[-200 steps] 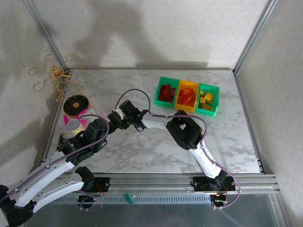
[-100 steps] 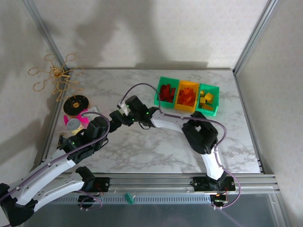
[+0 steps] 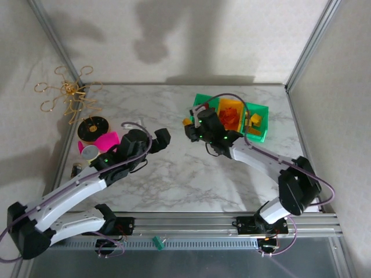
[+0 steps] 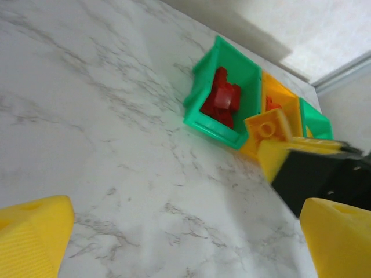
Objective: Sort the legos into containers by color
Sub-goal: Pick up the lego from the middle-left of the table, then place the lego in the container.
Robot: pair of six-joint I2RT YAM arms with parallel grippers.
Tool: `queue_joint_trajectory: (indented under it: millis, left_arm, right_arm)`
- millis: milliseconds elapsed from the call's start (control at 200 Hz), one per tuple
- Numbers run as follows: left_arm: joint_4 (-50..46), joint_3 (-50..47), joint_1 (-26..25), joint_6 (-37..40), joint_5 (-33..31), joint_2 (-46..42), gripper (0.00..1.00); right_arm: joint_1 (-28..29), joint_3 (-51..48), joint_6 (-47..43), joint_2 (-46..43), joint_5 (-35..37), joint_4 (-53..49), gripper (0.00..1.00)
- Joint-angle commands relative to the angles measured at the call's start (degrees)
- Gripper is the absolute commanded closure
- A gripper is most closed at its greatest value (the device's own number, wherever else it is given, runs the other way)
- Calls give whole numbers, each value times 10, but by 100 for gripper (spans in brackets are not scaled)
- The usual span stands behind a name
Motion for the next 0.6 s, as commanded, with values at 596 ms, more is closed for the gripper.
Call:
queue_joint_trajectory:
  millis: [596]
  left_arm:
    - [185, 116, -107, 65, 87, 245, 0]
  right_arm:
    - [-329, -6, 74, 46, 134, -17, 80]
